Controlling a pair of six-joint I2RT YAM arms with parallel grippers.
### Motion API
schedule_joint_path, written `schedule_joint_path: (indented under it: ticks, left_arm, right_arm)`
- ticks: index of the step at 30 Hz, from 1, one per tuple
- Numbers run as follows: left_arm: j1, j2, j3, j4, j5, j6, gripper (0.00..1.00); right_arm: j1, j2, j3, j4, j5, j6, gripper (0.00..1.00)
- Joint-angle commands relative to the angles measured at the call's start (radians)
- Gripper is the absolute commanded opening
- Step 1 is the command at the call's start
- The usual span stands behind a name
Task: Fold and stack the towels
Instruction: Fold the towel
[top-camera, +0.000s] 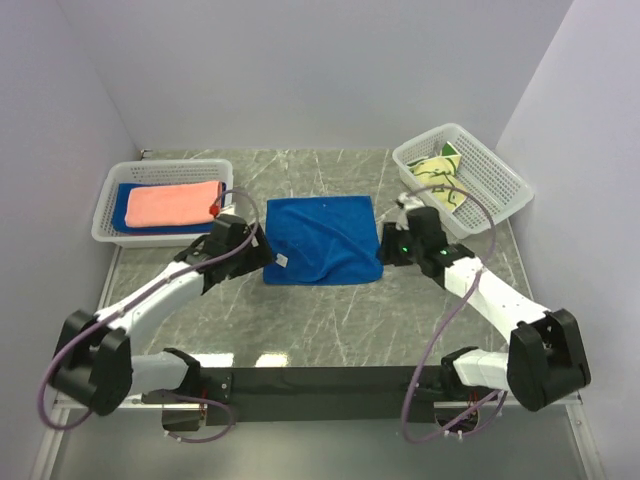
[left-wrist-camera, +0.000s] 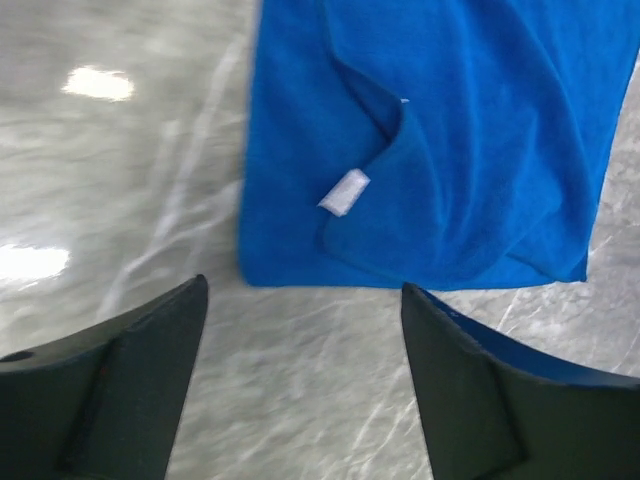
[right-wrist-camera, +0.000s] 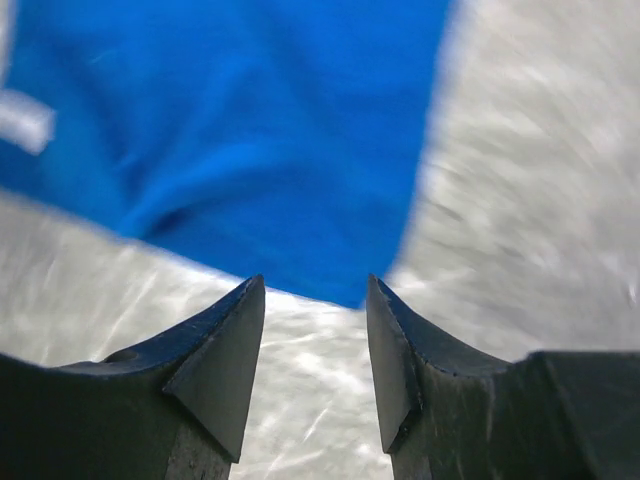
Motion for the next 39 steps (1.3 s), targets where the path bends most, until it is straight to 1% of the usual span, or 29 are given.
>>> schedule_joint_path:
  ticks: [1,2,3,5,6,9,13,18,23,32,34,38,39]
  left_arm:
    - [-0.057,0.09,0.086,0.099,0.028,-0.028,0.81]
    - [-0.065,0.115,0.097,0.102,0.022,-0.025,0.78]
    - [-0.076,0.164,0.12,0.105,0.018,-0.021,0.72]
    - [-0.083,0.207,0.134,0.113,0.011,-0.015,0.68]
    - [-0.085,0.247,0.146,0.125,0.013,-0.012,0.63]
    - [-0.087,0.323,0.175,0.136,0.017,-0.001,0.59]
    - [-0.108,0.399,0.21,0.141,0.039,0.004,0.56]
    - [-0.126,0.457,0.235,0.118,0.016,-0.013,0.55]
    - [-0.148,0.463,0.244,0.058,-0.039,-0.036,0.55]
    - [-0.174,0.477,0.25,0.014,-0.081,-0.047,0.57]
    - [-0.177,0.485,0.249,0.013,-0.082,-0.048,0.54]
    - [-0.182,0.473,0.249,0.02,-0.076,-0.053,0.43]
    - [-0.186,0.468,0.25,0.018,-0.076,-0.053,0.43]
  right_arm:
    - [-0.109,-0.068,-0.128,0.154,-0.126,0.188,0.52]
    - [-0.14,-0.077,-0.154,0.181,-0.15,0.211,0.52]
    - [-0.187,-0.089,-0.198,0.236,-0.196,0.253,0.52]
    - [-0.218,-0.096,-0.232,0.296,-0.217,0.28,0.52]
    - [-0.235,-0.091,-0.253,0.31,-0.229,0.296,0.53]
    - [-0.246,-0.074,-0.269,0.341,-0.253,0.311,0.53]
    - [-0.251,-0.062,-0.281,0.367,-0.26,0.319,0.53]
    - [-0.251,-0.051,-0.283,0.375,-0.261,0.316,0.54]
    - [-0.252,-0.05,-0.286,0.378,-0.256,0.311,0.53]
    - [-0.252,-0.02,-0.295,0.39,-0.256,0.314,0.53]
    - [-0.252,-0.014,-0.297,0.392,-0.26,0.313,0.53]
    - [-0.252,-0.008,-0.3,0.393,-0.258,0.307,0.53]
    - [-0.254,-0.007,-0.3,0.395,-0.258,0.308,0.53]
